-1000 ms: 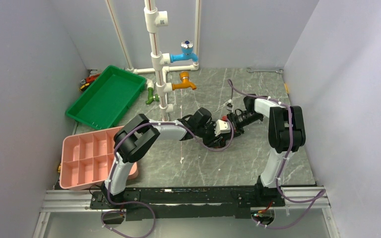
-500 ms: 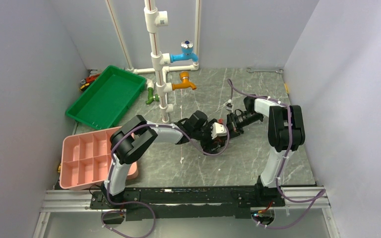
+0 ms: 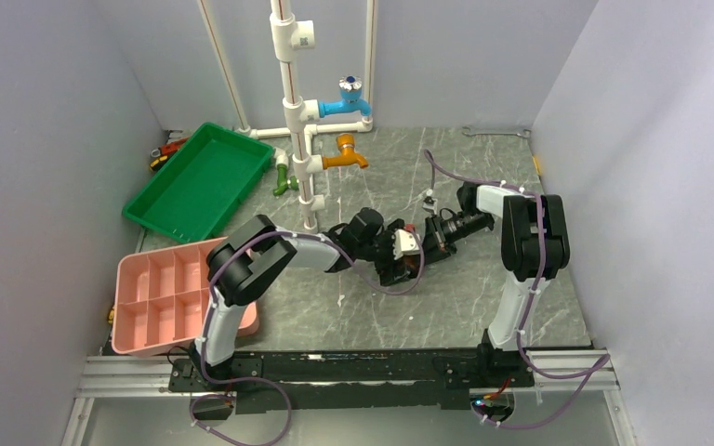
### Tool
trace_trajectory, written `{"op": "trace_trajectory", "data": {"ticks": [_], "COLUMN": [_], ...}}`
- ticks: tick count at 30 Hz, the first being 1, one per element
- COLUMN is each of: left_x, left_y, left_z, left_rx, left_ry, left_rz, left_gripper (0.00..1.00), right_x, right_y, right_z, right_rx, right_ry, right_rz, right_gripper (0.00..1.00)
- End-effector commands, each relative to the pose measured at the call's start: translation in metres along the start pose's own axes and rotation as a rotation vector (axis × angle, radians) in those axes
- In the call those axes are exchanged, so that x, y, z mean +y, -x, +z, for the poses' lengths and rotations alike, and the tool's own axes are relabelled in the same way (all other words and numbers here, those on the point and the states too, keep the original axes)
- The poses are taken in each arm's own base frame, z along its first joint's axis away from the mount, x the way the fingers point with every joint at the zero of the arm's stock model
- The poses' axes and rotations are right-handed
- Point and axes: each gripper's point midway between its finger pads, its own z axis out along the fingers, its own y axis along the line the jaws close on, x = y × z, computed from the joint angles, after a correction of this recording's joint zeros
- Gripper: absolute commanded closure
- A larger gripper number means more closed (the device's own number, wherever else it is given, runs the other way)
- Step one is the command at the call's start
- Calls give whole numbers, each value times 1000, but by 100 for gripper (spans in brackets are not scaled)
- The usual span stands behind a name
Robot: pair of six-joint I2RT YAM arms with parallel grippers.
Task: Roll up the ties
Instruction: Roll the tie at the center of the board, then pick up the tie at the center of the board.
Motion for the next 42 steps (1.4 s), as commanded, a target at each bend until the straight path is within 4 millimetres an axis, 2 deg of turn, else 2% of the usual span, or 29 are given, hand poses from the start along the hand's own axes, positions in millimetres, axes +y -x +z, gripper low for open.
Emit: {"op": "trace_trajectory", "data": {"ticks": [1,4,7,10,16,20,21,22,23,25,26,27,28,29,31,32,36,39,40,42], "left_x": [8,-1,-12,-16,-4,-10,-12,-14,-17,-19,-19,-19,-19,-19,-14,-10,6,7,7,3], "left_y": [11,12,10,11,21,18,15,11,4,3,6,8,11,13,20,22,38,53,66,77], "left_z": [-24,-41,-42,-32,-4,5,7,7,7,5,3,1,-1,-4,-12,-20,-61,-104,-121,-148], "left_rx": [-56,-96,-113,-126,-110,-97,-84,-64,-27,-3,-4,-7,-9,-5,6,13,40,17,-9,-34], "left_ry": [34,-4,-57,-93,-73,-125,-135,-149,-166,-179,-178,-171,-164,-154,-112,-83,-29,-17,-5,9], "left_rz": [68,87,126,78,32,43,41,30,5,-15,-20,-24,-30,-40,-61,-71,-157,-244,-248,-301], "left_gripper": [1,0,1,1,1,1,7,18,33,61,71,76,71,55,10,2,1,1,1,1], "right_x": [-11,-9,-5,-1,3,1,1,2,2,2,3,4,5,5,9,11,28,41,47,62], "right_y": [-10,-11,-9,-7,-7,-4,-2,1,2,5,6,8,9,11,13,15,13,10,10,9], "right_z": [-1,-2,-1,1,5,5,4,3,2,1,1,1,0,0,-3,-4,-9,-13,-14,-20], "right_rx": [39,44,42,38,48,47,44,39,34,25,19,12,8,0,-16,-25,-69,-92,-100,-122], "right_ry": [-38,-25,5,28,44,41,38,34,31,29,32,35,38,38,43,51,96,138,153,203], "right_rz": [-23,-26,-25,-28,-37,-40,-42,-48,-52,-55,-53,-53,-52,-55,-65,-69,-89,-105,-118,-144], "right_gripper": [100,100,100,100,100,100,100,100,100,100,100,100,100,100,100,100,100,100,100,100]}}
